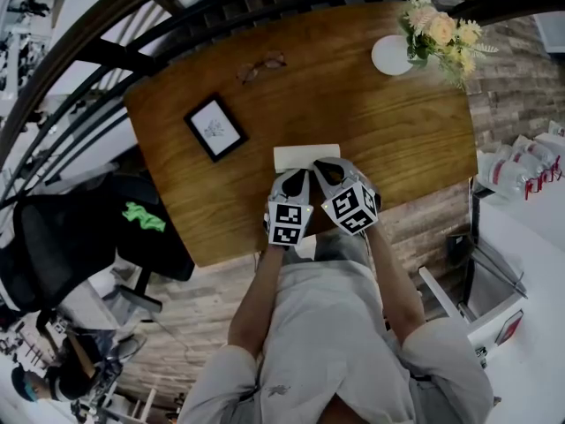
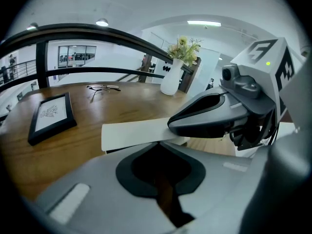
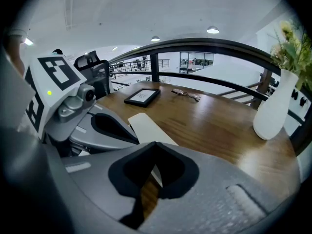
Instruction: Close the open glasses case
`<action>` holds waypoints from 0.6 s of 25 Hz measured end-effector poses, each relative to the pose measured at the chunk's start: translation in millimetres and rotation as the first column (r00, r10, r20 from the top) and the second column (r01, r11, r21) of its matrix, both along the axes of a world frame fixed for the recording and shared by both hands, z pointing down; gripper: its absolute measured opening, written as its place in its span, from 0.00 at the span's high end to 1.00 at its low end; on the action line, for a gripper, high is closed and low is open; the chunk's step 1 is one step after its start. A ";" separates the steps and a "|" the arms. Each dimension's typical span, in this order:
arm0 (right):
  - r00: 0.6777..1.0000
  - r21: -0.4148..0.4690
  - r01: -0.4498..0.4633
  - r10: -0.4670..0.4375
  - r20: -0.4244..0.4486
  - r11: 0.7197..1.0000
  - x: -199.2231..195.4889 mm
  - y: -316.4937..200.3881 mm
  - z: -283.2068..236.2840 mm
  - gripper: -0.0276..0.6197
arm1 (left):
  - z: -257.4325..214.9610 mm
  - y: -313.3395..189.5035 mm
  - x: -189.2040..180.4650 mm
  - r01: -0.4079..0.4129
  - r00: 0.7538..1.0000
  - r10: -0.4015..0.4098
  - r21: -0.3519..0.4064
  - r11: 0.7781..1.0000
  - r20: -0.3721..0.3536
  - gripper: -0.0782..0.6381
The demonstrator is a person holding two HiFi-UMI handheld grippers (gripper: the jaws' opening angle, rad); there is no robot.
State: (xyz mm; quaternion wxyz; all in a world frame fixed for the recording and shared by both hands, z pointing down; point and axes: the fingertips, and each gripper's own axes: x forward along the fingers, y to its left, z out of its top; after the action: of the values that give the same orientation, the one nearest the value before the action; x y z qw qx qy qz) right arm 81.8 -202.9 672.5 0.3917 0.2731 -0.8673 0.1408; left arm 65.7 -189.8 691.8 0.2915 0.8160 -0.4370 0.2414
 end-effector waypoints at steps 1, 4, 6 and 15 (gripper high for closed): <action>1.000 -0.001 0.001 -0.001 -0.001 1.000 -0.1 0.7 0.7 0.95 | 0.8 0.6 -0.1 -0.001 1.000 0.001 -0.004 1.000 0.001 0.86; 1.000 -0.007 0.001 -0.001 -0.004 1.000 0.5 3.6 3.9 0.95 | 4.1 3.1 0.5 -0.002 1.000 0.002 -0.020 1.000 0.002 0.86; 1.000 -0.011 0.001 -0.001 -0.007 1.000 1.2 5.4 6.1 0.95 | 6.3 4.7 1.0 -0.004 1.000 0.004 -0.031 1.000 0.004 0.86; 1.000 -0.023 0.004 -0.005 -0.019 1.000 0.5 8.5 12.0 0.95 | 11.5 8.6 0.0 -0.021 1.000 0.021 -0.065 0.998 0.009 0.86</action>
State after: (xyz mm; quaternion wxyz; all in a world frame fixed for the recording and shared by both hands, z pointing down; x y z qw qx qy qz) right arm 82.3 -194.4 684.4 0.4034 0.2681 -0.8624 0.1471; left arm 65.7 -181.2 703.3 0.3130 0.8095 -0.4218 0.2623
